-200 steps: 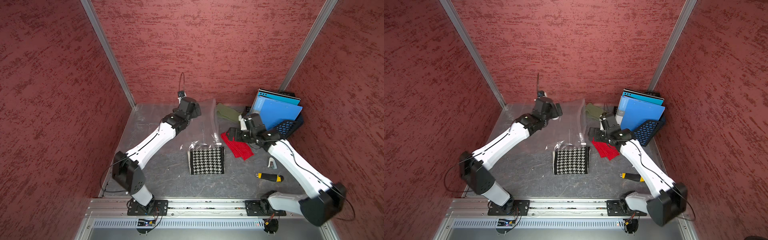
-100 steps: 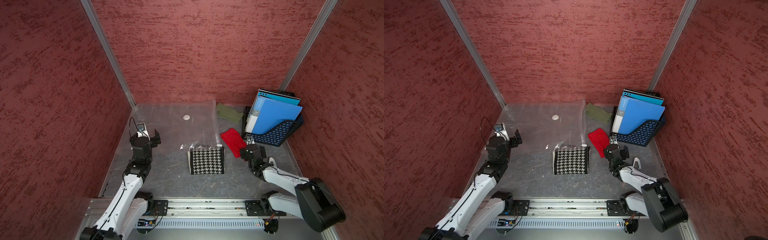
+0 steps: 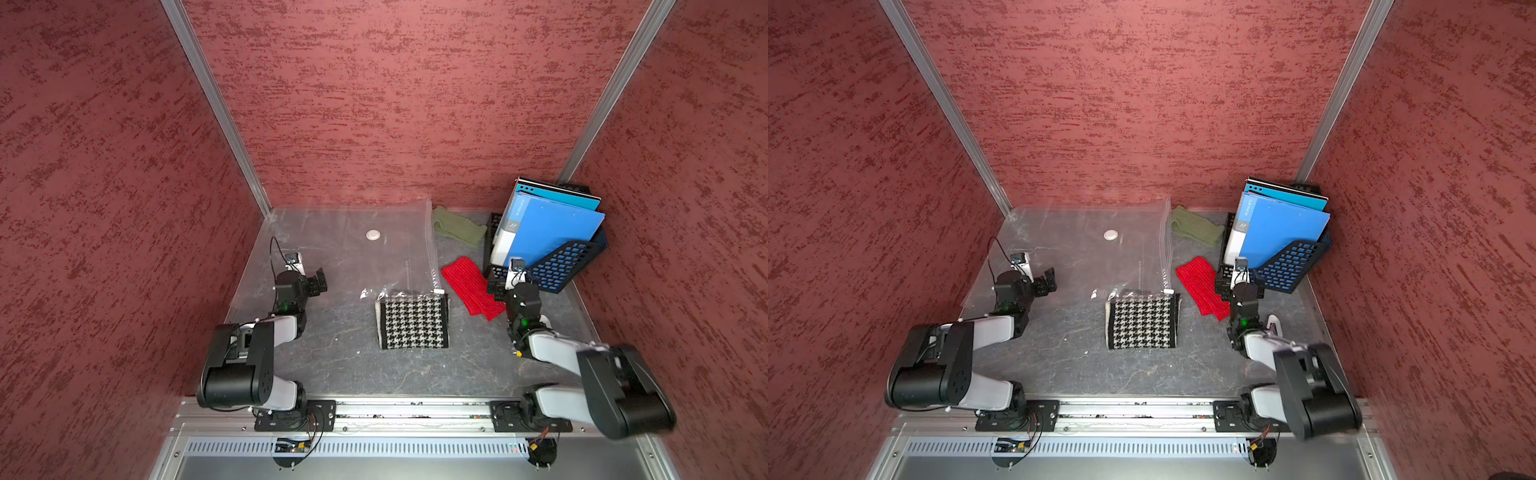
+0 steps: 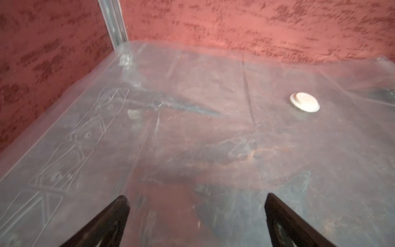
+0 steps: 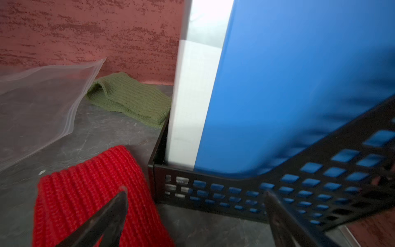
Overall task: Take the scarf out of the vacuum bag
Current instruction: Reset both arms
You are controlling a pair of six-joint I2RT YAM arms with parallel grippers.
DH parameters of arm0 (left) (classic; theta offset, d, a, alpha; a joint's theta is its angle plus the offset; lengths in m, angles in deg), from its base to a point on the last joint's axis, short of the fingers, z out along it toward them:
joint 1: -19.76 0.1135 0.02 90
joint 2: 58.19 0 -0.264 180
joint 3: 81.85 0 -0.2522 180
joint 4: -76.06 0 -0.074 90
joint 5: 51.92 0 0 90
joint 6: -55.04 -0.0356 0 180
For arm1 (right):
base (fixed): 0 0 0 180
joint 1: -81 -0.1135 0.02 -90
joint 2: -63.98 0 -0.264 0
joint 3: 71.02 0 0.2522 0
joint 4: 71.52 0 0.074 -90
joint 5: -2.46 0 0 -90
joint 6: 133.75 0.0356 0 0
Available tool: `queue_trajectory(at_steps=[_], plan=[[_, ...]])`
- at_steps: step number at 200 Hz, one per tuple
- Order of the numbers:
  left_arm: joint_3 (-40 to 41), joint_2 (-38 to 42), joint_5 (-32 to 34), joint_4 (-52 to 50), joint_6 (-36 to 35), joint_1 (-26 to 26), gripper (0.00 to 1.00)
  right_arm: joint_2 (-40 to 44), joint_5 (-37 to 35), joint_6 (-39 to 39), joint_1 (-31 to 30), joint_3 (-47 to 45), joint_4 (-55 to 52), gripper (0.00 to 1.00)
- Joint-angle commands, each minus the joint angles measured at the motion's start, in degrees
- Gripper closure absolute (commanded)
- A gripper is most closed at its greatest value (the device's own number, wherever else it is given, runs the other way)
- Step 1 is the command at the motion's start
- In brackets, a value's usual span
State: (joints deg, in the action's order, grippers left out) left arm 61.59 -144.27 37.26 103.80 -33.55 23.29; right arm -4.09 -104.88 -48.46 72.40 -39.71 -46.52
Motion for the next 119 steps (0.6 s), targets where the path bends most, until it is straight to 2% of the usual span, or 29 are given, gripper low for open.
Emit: queue_trajectory(at_steps=[1, 7, 18, 28, 42, 52, 60, 71, 84, 97, 119], plan=[[3.89, -1.67, -4.71, 15.19, -1.72, -0.67, 0.00, 9.29, 1.58, 2.62, 0.52, 0.48, -13.24, 0.01], [5.10, -2.02, -3.90, 18.58, -1.29, -0.48, 0.00, 9.55, 1.90, 2.72, 0.96, -1.24, -11.28, 0.01], [4.41, -1.37, -4.20, 15.59, -0.23, 0.22, 0.00, 5.75, 3.02, 1.20, 2.18, -3.53, -3.53, 0.01], [3.34, -1.17, -4.18, 13.87, 0.07, 0.45, 0.00, 1.47, 4.23, 2.16, 2.96, -1.49, -1.77, 0.01], [2.64, -1.65, -4.57, 13.41, -0.26, 0.43, 0.00, -9.49, 9.35, 3.32, 4.98, -4.30, 20.33, 0.01], [2.06, -1.32, -4.24, 10.96, -0.02, 0.36, 0.00, -17.70, 9.77, 3.80, 5.12, -1.65, 22.49, 0.01], [2.02, -1.52, -4.36, 11.85, -0.24, 0.31, 0.00, -23.42, 11.01, 2.93, 5.51, -1.86, 30.45, 0.01], [1.78, -1.40, -4.32, 10.86, -0.34, 0.32, 0.00, -18.37, 11.80, 3.53, 5.51, -1.24, 20.80, 0.01], [1.57, -1.24, -4.15, 10.21, -0.43, 0.13, 0.00, -21.84, 13.48, 2.12, 5.52, -1.84, 27.87, 0.01], [1.36, -1.43, -3.63, 10.26, -0.70, -0.26, 0.00, -19.67, 13.91, 2.36, 5.52, 1.36, 17.86, 0.01], [1.19, -1.43, -2.89, 9.86, -1.01, -0.63, 0.00, -20.51, 16.85, 1.86, 6.05, 4.23, 13.92, 0.01]])
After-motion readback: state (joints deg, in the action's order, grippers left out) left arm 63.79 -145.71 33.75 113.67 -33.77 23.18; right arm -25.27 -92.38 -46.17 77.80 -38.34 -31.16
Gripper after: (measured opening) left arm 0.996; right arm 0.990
